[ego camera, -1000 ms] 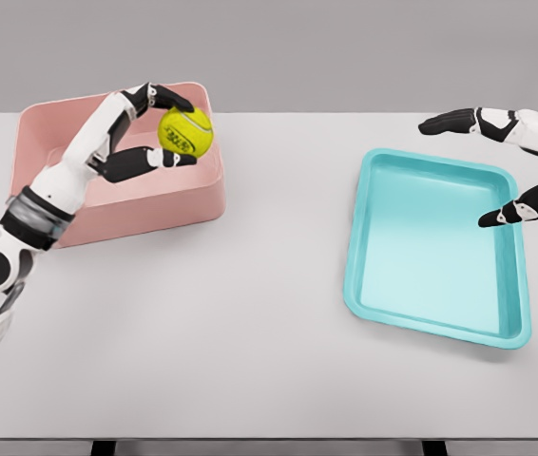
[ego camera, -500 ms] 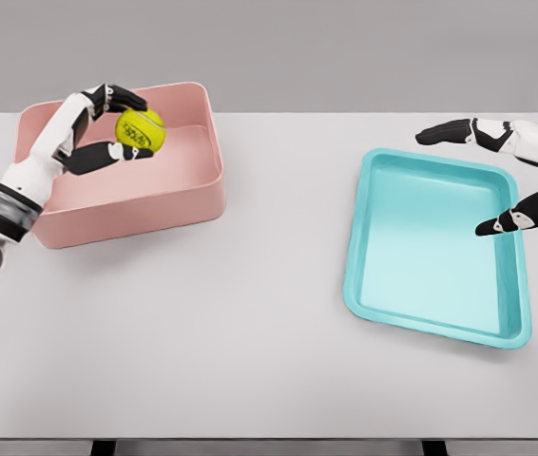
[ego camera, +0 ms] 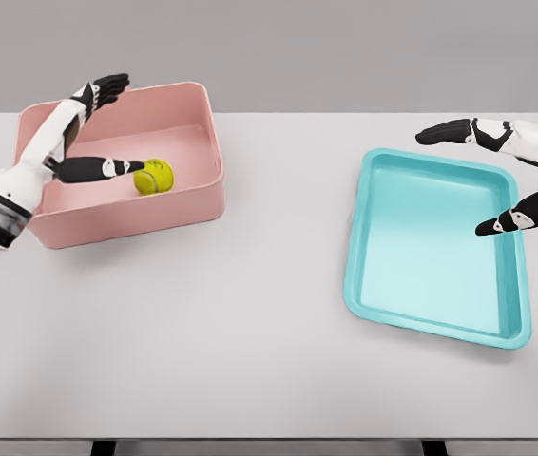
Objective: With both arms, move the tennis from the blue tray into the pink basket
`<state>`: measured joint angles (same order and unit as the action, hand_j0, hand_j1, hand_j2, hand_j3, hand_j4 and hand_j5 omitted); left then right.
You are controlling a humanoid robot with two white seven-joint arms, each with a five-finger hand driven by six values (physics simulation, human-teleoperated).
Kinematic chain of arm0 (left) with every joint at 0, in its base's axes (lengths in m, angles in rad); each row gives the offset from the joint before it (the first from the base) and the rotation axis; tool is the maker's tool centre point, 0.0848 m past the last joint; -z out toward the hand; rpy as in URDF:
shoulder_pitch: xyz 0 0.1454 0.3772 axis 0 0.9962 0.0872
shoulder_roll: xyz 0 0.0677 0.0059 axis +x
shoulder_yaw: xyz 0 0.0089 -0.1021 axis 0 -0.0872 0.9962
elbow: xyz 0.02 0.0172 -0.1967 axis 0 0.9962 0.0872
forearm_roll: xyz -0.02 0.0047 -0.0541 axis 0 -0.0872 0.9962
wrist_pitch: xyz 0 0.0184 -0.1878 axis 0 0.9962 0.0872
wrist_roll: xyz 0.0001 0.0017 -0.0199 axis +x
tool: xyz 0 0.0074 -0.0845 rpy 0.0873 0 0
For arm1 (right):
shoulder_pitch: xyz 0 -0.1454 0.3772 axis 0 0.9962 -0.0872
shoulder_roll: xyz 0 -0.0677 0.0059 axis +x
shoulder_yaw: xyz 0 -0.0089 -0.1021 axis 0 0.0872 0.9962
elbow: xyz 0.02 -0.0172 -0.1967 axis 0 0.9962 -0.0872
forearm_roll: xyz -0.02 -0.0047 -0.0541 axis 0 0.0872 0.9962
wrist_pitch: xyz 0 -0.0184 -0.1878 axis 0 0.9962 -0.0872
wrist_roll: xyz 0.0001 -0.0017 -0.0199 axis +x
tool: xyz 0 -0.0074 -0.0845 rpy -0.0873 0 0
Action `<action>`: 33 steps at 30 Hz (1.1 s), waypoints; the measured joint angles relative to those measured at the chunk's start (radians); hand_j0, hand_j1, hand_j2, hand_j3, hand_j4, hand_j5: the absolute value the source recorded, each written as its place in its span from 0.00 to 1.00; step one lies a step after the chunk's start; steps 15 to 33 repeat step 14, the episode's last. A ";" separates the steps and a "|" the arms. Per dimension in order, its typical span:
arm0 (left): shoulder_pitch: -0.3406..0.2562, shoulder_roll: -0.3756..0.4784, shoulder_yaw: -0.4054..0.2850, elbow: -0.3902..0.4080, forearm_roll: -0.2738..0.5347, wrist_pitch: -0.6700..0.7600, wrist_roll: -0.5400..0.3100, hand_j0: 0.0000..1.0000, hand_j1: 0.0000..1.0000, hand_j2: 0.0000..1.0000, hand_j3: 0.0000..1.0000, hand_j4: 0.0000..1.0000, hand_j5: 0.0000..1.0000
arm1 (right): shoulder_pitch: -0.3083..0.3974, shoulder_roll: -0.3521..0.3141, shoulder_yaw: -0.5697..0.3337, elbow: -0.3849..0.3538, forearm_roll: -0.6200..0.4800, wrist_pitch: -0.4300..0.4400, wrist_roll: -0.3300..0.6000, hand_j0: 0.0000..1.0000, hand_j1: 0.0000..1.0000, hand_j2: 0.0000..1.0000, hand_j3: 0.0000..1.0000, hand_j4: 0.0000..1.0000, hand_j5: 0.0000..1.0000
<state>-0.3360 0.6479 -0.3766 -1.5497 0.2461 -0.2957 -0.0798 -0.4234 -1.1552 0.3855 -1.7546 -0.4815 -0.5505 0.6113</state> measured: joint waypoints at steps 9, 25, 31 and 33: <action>0.253 0.166 0.012 -0.121 -0.010 -0.296 -0.005 1.00 1.00 1.00 1.00 1.00 1.00 | 0.000 0.001 0.000 0.000 0.000 0.000 0.000 1.00 1.00 1.00 1.00 1.00 1.00; 0.301 0.217 0.076 -0.127 -0.010 -0.312 -0.004 1.00 1.00 1.00 1.00 1.00 1.00 | -0.003 0.004 0.000 0.000 0.000 0.000 0.000 1.00 1.00 1.00 1.00 1.00 1.00; 0.301 0.217 0.076 -0.127 -0.010 -0.312 -0.004 1.00 1.00 1.00 1.00 1.00 1.00 | -0.003 0.004 0.000 0.000 0.000 0.000 0.000 1.00 1.00 1.00 1.00 1.00 1.00; 0.301 0.217 0.076 -0.127 -0.010 -0.312 -0.004 1.00 1.00 1.00 1.00 1.00 1.00 | -0.003 0.004 0.000 0.000 0.000 0.000 0.000 1.00 1.00 1.00 1.00 1.00 1.00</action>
